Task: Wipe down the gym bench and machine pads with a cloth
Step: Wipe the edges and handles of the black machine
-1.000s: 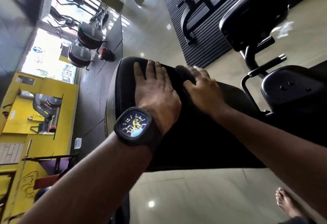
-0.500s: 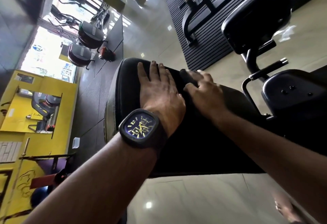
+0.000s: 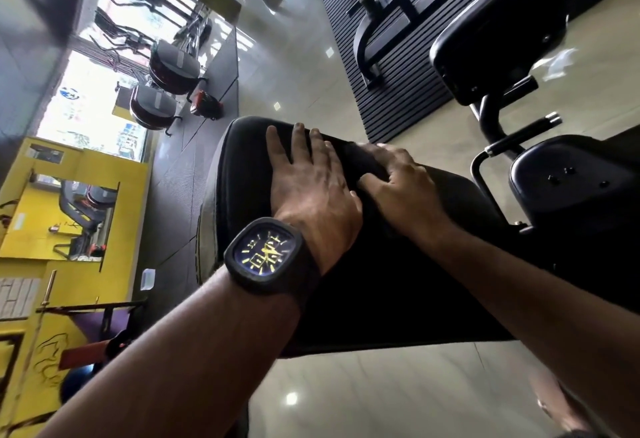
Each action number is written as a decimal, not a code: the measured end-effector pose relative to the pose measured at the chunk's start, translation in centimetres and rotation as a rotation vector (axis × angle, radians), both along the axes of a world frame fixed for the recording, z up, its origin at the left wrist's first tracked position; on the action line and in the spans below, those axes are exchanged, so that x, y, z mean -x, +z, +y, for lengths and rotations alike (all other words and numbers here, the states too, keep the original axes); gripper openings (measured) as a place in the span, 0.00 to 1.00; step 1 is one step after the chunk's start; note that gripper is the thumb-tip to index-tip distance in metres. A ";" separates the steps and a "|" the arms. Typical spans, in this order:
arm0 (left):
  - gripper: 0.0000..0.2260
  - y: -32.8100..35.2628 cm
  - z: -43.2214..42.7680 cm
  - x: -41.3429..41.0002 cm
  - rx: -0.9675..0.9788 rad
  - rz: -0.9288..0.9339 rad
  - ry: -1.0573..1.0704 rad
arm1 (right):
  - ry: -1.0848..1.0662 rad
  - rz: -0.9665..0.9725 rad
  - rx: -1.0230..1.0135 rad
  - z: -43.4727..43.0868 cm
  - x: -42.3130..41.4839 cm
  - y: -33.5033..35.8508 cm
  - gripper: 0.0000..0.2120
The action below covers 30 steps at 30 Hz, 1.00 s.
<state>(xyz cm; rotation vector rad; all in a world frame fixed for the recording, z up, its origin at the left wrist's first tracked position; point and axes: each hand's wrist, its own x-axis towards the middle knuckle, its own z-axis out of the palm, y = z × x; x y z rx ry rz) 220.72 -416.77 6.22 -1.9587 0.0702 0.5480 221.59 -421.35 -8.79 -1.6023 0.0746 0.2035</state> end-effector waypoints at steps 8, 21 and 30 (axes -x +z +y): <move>0.33 -0.3 0.0 0.3 0.019 0.041 -0.030 | -0.066 0.141 0.017 -0.3 0.4 -2.5 0.24; 0.33 -0.2 -0.2 0.3 -0.022 0.065 -0.010 | -0.054 0.181 0.045 -1.0 3.2 -2.7 0.34; 0.32 -0.2 -0.6 0.6 -0.027 0.079 0.010 | 0.042 0.003 0.103 -1.2 4.2 -1.5 0.31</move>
